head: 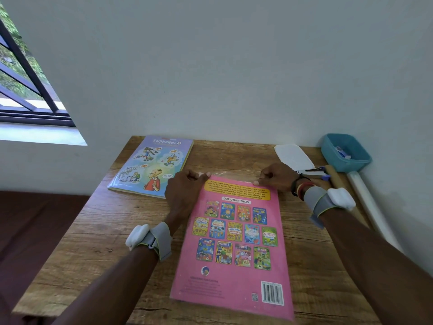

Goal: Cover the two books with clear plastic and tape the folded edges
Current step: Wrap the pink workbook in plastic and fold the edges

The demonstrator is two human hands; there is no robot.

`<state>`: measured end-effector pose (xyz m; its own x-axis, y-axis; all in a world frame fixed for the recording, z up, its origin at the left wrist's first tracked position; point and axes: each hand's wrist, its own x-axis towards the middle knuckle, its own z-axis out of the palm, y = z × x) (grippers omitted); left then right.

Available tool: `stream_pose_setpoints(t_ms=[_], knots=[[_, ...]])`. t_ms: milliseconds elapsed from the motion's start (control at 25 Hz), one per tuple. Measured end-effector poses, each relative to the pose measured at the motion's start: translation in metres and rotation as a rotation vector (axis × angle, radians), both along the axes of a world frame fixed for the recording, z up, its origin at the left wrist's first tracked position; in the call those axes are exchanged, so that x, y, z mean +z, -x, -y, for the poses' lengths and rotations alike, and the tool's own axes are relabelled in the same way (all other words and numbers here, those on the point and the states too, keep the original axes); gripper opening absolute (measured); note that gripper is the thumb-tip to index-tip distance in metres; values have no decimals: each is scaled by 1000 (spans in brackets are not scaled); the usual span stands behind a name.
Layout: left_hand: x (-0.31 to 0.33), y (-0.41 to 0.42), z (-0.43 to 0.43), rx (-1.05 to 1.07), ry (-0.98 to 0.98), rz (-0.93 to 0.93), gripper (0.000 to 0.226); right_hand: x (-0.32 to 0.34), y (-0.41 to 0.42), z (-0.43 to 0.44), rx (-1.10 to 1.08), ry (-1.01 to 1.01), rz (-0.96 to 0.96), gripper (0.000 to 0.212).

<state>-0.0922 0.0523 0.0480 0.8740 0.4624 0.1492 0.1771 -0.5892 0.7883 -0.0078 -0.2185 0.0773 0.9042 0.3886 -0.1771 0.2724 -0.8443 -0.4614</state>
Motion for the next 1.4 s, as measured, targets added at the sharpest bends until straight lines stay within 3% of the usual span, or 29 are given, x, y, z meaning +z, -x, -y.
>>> stream_pose_setpoints(t_ms=[240,440,560,680,720,760,880,1040,1200,1320,1400], knots=[[6,-3,-7,-41,-174,-83,38,-1,4,0,-36,47,55,39],[8,-4,-3,-21,-517,-107,43,-7,13,-5,-103,96,159,36],[5,-5,0,-22,-643,-19,32,4,20,-9,-169,133,145,33],[0,-5,21,-337,-856,208,27,16,41,-31,-166,176,333,9],[-7,-2,30,-461,-856,258,31,11,53,-46,-102,122,408,9],[-14,1,38,-543,-807,268,31,3,69,-62,-29,50,436,23],[-31,12,45,-583,-639,238,32,-33,104,-97,67,-43,303,70],[-26,15,37,-534,-563,207,31,-44,100,-70,-71,61,315,57],[-21,17,36,-552,-491,162,33,-54,92,-25,-277,175,277,66],[-14,26,32,-338,-465,251,40,-47,98,-27,-449,312,385,72],[-6,40,30,-152,-370,138,48,-35,117,-49,-537,391,499,70]])
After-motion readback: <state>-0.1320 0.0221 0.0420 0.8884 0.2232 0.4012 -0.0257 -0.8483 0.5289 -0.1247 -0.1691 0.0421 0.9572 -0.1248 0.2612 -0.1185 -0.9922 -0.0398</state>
